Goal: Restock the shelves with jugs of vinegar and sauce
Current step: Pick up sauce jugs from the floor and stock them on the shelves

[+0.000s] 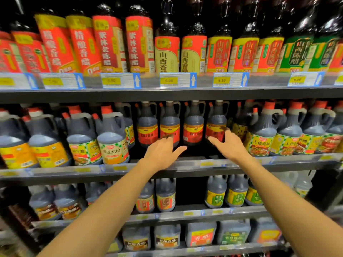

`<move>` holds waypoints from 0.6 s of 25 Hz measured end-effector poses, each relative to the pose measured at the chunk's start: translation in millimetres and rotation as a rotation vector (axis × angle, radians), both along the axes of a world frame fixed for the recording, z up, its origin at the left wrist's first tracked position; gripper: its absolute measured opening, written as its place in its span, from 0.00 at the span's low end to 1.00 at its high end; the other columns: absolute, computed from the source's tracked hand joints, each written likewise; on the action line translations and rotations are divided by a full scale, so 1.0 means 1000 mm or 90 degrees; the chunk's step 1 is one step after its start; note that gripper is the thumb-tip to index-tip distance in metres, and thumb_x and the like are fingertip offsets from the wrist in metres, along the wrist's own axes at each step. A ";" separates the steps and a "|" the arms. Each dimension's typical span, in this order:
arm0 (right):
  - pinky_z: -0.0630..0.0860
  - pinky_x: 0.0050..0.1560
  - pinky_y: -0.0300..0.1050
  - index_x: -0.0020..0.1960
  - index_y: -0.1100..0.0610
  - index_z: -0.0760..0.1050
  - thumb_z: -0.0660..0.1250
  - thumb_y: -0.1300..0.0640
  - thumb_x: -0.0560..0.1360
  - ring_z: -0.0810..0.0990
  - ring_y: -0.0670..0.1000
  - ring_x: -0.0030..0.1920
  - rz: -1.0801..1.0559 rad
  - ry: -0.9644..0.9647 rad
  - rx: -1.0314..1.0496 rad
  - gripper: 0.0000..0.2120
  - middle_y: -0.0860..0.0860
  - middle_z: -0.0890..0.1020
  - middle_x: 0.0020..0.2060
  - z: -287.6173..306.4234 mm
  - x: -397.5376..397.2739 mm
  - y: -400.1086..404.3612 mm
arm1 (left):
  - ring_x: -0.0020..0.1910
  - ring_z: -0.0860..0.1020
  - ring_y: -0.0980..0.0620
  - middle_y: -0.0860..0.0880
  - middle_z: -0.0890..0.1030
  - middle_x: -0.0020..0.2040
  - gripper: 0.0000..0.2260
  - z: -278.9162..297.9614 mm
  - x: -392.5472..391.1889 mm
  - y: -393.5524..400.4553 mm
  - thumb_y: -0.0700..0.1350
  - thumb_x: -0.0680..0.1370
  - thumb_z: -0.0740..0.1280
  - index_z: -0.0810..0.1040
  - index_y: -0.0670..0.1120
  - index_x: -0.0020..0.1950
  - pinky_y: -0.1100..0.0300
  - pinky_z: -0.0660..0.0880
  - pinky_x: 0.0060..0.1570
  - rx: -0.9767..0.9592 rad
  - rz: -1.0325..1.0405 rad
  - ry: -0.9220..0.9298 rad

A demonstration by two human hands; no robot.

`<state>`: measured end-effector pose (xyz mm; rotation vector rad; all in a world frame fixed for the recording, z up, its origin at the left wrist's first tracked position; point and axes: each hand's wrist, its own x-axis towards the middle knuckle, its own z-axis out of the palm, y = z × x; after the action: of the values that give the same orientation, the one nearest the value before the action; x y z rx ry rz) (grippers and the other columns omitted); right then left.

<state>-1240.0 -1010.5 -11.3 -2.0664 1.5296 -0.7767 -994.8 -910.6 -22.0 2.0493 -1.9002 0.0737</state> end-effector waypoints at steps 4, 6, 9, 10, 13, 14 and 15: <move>0.64 0.76 0.60 0.82 0.58 0.58 0.56 0.28 0.77 0.64 0.60 0.78 0.050 0.182 -0.061 0.45 0.57 0.66 0.79 0.001 0.009 0.074 | 0.82 0.56 0.42 0.42 0.59 0.83 0.45 -0.010 0.020 0.049 0.73 0.77 0.38 0.55 0.42 0.83 0.43 0.54 0.79 0.067 -0.025 -0.106; 0.55 0.80 0.62 0.83 0.55 0.57 0.54 0.27 0.78 0.57 0.61 0.81 0.053 0.240 -0.082 0.44 0.58 0.61 0.82 -0.003 0.015 0.113 | 0.84 0.47 0.44 0.44 0.51 0.85 0.50 -0.017 0.026 0.077 0.75 0.73 0.32 0.50 0.43 0.84 0.42 0.45 0.80 0.076 -0.039 -0.124; 0.51 0.81 0.62 0.83 0.54 0.56 0.53 0.28 0.78 0.53 0.60 0.83 0.074 0.311 -0.084 0.43 0.58 0.56 0.83 -0.016 0.022 0.167 | 0.84 0.45 0.44 0.44 0.49 0.85 0.54 -0.032 0.032 0.124 0.77 0.69 0.27 0.49 0.44 0.84 0.40 0.43 0.80 0.084 -0.053 -0.140; 0.50 0.81 0.62 0.83 0.54 0.55 0.52 0.28 0.78 0.53 0.60 0.83 0.083 0.331 -0.081 0.43 0.58 0.56 0.83 -0.021 0.024 0.182 | 0.84 0.45 0.44 0.44 0.49 0.85 0.53 -0.039 0.033 0.139 0.76 0.69 0.27 0.48 0.44 0.84 0.40 0.43 0.80 0.095 -0.056 -0.138; 0.46 0.81 0.61 0.85 0.52 0.50 0.47 0.25 0.75 0.49 0.58 0.83 0.114 0.350 -0.054 0.46 0.56 0.52 0.84 -0.045 0.030 0.220 | 0.84 0.43 0.45 0.44 0.47 0.85 0.49 -0.061 0.038 0.181 0.75 0.72 0.31 0.46 0.44 0.84 0.41 0.42 0.80 0.115 -0.067 -0.137; 0.45 0.82 0.60 0.85 0.52 0.48 0.46 0.25 0.74 0.48 0.58 0.84 0.127 0.351 -0.048 0.48 0.56 0.51 0.84 -0.056 0.033 0.232 | 0.84 0.44 0.45 0.44 0.47 0.85 0.47 -0.071 0.040 0.197 0.75 0.74 0.34 0.46 0.45 0.85 0.41 0.42 0.80 0.121 -0.069 -0.134; 0.45 0.82 0.60 0.85 0.51 0.47 0.44 0.24 0.73 0.47 0.57 0.84 0.135 0.348 -0.051 0.49 0.55 0.50 0.84 -0.068 0.035 0.242 | 0.84 0.44 0.45 0.45 0.47 0.85 0.45 -0.081 0.041 0.209 0.74 0.77 0.37 0.46 0.45 0.85 0.42 0.42 0.80 0.119 -0.066 -0.135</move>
<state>-1205.0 -768.1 -78.9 -2.5921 1.5134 -0.1979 -953.8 -701.3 -102.7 2.1307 -2.2141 0.0950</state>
